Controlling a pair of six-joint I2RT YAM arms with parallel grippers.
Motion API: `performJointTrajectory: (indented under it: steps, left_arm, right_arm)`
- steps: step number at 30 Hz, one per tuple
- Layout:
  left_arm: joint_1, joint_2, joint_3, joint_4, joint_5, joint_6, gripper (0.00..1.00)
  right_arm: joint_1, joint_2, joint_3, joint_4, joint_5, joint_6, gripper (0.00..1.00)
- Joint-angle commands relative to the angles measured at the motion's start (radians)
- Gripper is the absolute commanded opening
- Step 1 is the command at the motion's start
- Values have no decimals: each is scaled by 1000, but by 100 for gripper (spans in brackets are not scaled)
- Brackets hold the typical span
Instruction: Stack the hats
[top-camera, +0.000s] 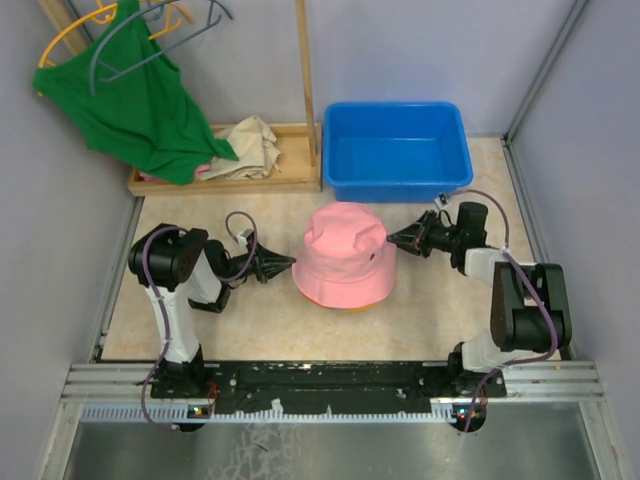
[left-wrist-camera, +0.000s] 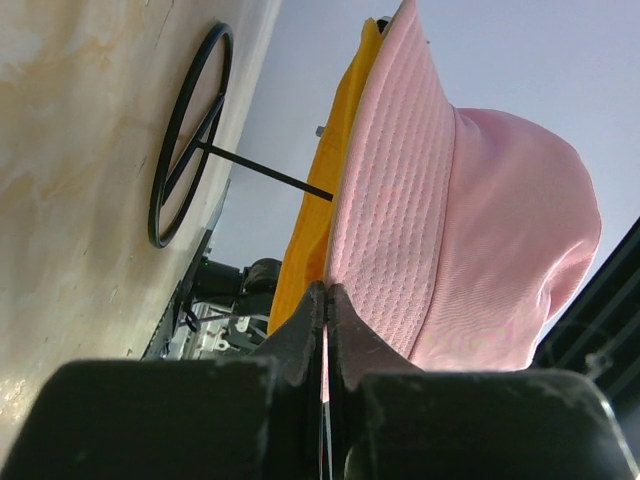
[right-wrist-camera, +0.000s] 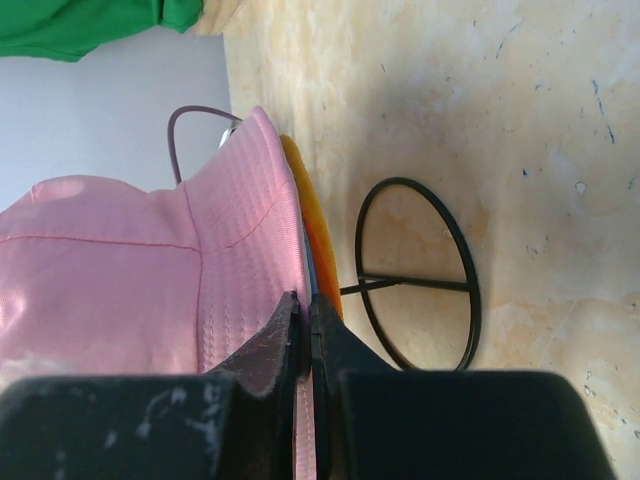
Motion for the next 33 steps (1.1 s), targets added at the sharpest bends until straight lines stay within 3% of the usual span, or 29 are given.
performJointTrajectory:
  steps: [1, 9, 14, 19, 21, 27, 33]
  left_arm:
    - [7, 27, -14, 237, 13, 70, 0]
    - [8, 36, 12, 237, 23, 101, 0]
    - [8, -17, 61, 237, 22, 86, 0]
    - [11, -46, 87, 237, 20, 83, 10]
    - [13, -52, 93, 237, 22, 85, 14]
    - [45, -74, 93, 234, 12, 94, 20]
    - [84, -76, 103, 173, 14, 161, 27]
  right_arm:
    - [-17, -62, 2, -67, 112, -100, 0]
    - [-16, -156, -29, -59, 111, -137, 0]
    - [-7, -205, -30, -146, 141, -226, 0]
    - [-6, -228, -55, -154, 159, -244, 0]
    - [-7, -231, -46, -166, 165, -253, 9]
    - [-6, -257, -17, -172, 172, -248, 19]
    - [-6, -286, 18, -185, 189, -242, 43]
